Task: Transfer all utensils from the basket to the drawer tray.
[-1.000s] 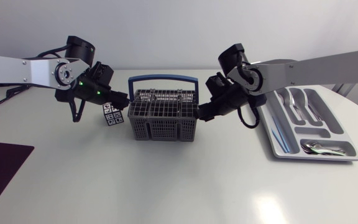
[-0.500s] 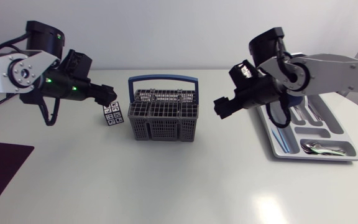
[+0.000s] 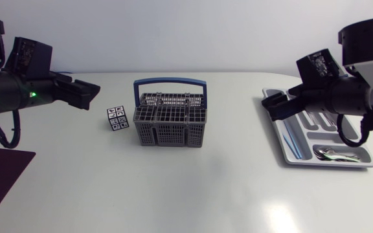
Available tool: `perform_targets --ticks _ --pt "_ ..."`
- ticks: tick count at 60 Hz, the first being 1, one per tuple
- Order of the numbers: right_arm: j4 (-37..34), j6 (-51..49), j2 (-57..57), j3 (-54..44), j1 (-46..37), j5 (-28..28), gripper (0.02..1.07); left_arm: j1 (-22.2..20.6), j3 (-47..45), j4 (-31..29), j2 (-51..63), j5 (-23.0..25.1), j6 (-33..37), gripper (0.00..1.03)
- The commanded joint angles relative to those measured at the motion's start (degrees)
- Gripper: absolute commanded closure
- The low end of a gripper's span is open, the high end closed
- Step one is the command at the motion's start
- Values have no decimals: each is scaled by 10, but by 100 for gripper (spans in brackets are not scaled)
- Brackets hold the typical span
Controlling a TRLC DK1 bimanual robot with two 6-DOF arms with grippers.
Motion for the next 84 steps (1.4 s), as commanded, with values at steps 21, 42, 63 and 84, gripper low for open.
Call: perform_targets --ticks 21,42,63,84 --pt "80 -13 -154 -147 -59 4 6 -8 -107 36 -122 -41 24 4" --pt "130 -35 -261 -251 -79 25 6 -57 -214 110 -197 -111 29 4" --pt "156 -55 -346 -323 -112 30 6 -32 -307 186 -282 -111 14 4" --pt "170 -4 -448 -387 -112 31 6 16 -390 279 -320 -111 -40 5"
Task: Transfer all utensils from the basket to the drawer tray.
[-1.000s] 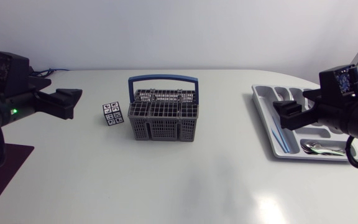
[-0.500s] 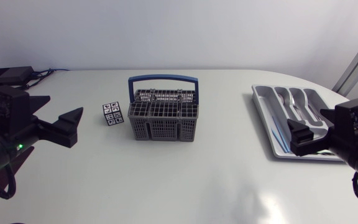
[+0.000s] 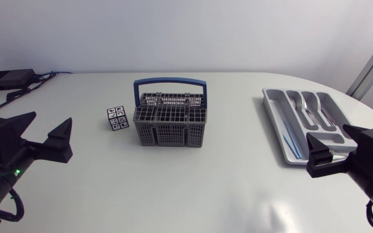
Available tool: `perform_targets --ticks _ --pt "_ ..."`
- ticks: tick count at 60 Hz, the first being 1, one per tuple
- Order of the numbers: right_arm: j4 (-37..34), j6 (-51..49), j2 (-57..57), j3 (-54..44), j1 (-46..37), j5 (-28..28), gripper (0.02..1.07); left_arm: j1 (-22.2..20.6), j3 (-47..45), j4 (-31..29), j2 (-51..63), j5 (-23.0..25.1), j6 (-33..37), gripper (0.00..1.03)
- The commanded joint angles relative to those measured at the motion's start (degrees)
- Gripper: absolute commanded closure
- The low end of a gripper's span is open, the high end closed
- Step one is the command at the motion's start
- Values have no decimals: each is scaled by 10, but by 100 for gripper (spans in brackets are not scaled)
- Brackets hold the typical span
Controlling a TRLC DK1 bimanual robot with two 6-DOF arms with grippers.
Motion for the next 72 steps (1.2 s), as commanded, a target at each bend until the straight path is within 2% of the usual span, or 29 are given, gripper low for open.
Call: perform_targets --ticks 1,4,43,62,72 --pt "7 27 -26 -26 -2 3 6 7 -29 23 -7 -6 -15 5" --pt "8 37 -41 -34 -1 3 6 8 -40 34 -11 -6 -16 5" --pt "15 162 -226 -139 6 -5 6 43 -117 -67 -199 33 -72 9" --pt "15 162 -226 -139 6 -5 6 60 -155 -117 -293 52 -100 9" --pt "15 162 -226 -139 6 -5 6 60 -156 -119 -295 53 -101 9"
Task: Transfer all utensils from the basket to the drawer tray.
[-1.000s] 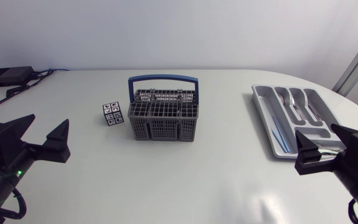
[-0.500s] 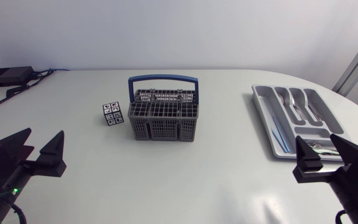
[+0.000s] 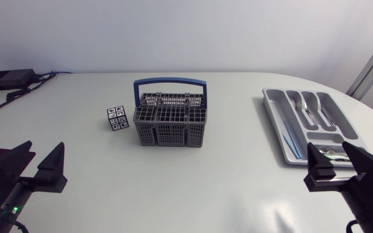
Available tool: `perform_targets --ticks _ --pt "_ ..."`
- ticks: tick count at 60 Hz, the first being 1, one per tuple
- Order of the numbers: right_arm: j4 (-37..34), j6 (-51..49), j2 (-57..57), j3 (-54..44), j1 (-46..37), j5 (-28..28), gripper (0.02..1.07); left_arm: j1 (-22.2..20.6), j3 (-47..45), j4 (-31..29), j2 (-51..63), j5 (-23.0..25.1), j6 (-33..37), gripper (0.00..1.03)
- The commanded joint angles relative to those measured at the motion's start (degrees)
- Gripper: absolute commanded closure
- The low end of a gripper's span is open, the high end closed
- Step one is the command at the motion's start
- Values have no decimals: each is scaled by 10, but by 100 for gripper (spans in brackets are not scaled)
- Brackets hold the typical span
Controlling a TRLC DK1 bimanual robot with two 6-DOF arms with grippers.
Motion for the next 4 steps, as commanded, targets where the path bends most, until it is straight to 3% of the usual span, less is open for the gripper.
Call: perform_targets --ticks 1,4 --pt "10 15 -3 -11 4 -1 6 4 -22 -5 -4 3 -14 9" --pt "10 15 -3 -11 4 -1 6 4 -22 -5 -4 3 -14 9"
